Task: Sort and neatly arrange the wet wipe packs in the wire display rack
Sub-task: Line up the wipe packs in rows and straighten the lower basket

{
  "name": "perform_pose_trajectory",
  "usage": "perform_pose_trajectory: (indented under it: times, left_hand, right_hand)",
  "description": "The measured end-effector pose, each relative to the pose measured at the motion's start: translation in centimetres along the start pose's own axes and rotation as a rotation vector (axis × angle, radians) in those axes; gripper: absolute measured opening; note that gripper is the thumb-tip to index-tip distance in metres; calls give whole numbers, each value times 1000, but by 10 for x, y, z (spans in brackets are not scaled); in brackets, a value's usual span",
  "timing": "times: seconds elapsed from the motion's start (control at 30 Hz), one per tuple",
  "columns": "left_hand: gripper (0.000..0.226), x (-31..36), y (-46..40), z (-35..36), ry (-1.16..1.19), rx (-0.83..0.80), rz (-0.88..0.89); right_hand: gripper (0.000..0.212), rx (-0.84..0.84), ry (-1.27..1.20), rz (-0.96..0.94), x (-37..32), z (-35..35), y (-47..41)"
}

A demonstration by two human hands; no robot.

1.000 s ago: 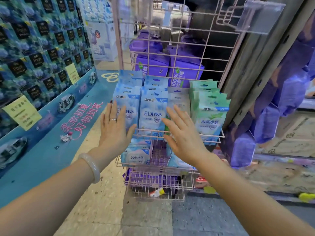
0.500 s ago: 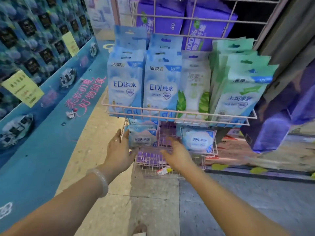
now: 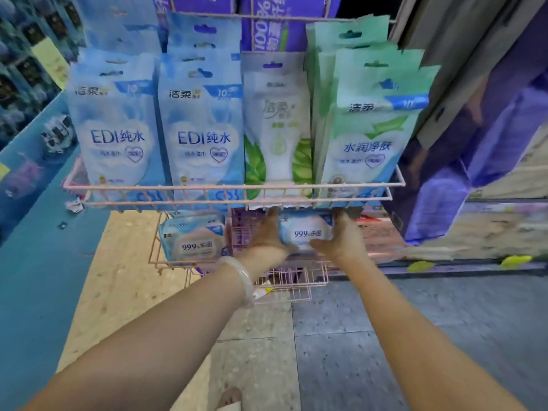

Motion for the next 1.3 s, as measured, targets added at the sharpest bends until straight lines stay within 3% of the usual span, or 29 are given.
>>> perform_pose_trajectory:
  times: [0.07, 0.27, 0.57, 0.67, 0.77, 0.87, 0.97, 1.03, 1.2, 1.3]
  left_hand:
    - [94, 0, -4, -2, -50, 45, 1]
    - [76, -7, 0, 3, 42, 150, 28]
    - [48, -2, 4, -10, -129, 42, -22]
    - [42, -8, 21, -20, -178, 195, 15]
    - [37, -37, 47, -45, -137, 504, 112]
    - [48, -78, 55, -74, -114, 659, 85]
    - [61, -109, 45, -97, -41, 566, -91]
    - [61, -117, 37, -106, 22, 515, -57]
    - [66, -119, 9, -118, -396, 402, -26]
    - [80, -117, -2, -124, -497, 342, -18]
  right_hand:
    - [77, 4, 7, -50, 3, 2, -1]
    - [60, 158, -105, -179, 0, 6, 4]
    - [52, 60, 380, -199, -1, -2, 6]
    - [60, 83, 446, -184, -6, -6, 11]
    - [56, 127, 389, -334, -25, 3, 23]
    - [49, -55, 246, -470, -64, 30, 32]
    - [45, -244, 196, -469, -98, 61, 33]
    - [42, -312, 178, -415, -115, 78, 30]
    - [73, -404, 61, -270, -135, 103, 22]
    - [79, -404, -32, -207, -136, 109, 22]
Point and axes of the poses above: each hand's wrist, its own y-axis away from the middle knuckle, its own z-axis out of the palm, x = y × z, the point moved 1 cm from there along -y, towards the middle knuckle, and after that the axes turned 7 degrees about -z, right-handed, at the moved point
